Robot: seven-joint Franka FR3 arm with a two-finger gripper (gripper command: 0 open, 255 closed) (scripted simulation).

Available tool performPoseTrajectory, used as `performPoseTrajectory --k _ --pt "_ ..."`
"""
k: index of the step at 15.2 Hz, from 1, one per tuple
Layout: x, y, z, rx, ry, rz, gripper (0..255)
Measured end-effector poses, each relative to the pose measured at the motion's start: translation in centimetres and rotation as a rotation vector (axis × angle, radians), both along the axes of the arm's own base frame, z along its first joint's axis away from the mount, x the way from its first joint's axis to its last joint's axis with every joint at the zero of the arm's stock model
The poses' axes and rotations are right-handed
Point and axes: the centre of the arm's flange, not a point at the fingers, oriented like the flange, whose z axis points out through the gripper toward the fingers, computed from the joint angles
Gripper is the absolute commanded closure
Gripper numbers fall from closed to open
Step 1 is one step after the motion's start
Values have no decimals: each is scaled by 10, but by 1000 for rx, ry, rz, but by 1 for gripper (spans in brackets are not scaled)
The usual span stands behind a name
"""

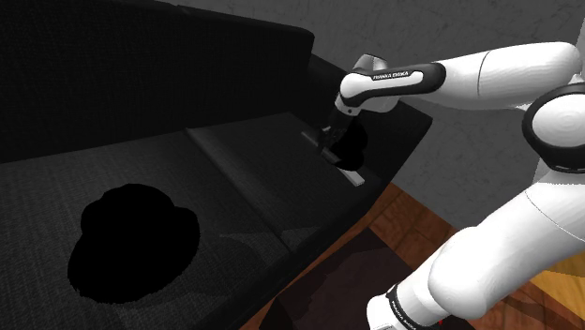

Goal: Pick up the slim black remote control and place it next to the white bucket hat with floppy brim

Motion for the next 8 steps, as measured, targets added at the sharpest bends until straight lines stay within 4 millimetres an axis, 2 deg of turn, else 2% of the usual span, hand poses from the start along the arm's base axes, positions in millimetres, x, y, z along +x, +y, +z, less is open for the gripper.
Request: performPoseTrajectory --k 8 --pt "-2 0 40 0 0 0 255"
